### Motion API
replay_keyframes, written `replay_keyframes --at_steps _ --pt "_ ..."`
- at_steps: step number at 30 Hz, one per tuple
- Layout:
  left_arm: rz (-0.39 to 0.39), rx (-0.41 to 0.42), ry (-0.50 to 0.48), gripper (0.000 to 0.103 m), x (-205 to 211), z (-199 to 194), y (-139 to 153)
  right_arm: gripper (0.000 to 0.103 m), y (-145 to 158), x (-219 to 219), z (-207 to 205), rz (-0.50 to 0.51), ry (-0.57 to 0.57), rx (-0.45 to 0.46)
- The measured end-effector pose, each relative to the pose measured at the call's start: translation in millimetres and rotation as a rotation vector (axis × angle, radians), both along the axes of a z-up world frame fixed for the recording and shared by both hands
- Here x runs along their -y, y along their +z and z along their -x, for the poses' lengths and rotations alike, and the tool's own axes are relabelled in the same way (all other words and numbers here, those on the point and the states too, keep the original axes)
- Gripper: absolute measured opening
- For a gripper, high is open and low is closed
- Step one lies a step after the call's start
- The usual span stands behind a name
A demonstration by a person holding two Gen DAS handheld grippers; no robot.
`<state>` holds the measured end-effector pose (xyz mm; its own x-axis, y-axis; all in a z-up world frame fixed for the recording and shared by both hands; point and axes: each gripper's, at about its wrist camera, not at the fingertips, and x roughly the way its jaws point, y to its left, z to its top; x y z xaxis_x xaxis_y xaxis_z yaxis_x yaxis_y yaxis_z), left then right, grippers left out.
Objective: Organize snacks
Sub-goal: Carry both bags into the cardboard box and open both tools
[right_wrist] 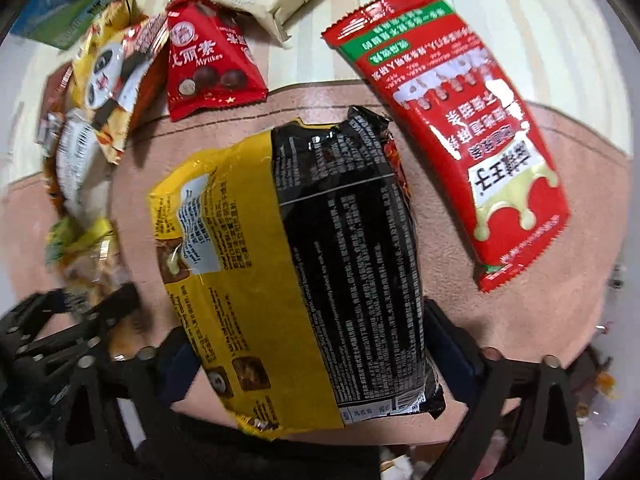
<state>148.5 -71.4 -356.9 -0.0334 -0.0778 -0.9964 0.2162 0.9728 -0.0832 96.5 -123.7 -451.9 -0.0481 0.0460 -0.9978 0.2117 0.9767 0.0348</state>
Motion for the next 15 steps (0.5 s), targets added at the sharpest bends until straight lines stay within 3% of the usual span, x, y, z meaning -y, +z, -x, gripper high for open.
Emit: replay_keyframes --at_steps 5,9,15 --pt "0.016 0.027 -0.043 0.053 1 4 15 0.091 -2 -14 5 0.044 -0.087 0.022" --pt "0.011 0.056 -0.055 0.048 -7 6 38 0.091 -5 -16 12 -0.023 -0.19 0.014" --pt "0.018 0.098 -0.052 0.045 -21 -1 86 0.091 16 -30 12 -0.109 -0.222 0.067"
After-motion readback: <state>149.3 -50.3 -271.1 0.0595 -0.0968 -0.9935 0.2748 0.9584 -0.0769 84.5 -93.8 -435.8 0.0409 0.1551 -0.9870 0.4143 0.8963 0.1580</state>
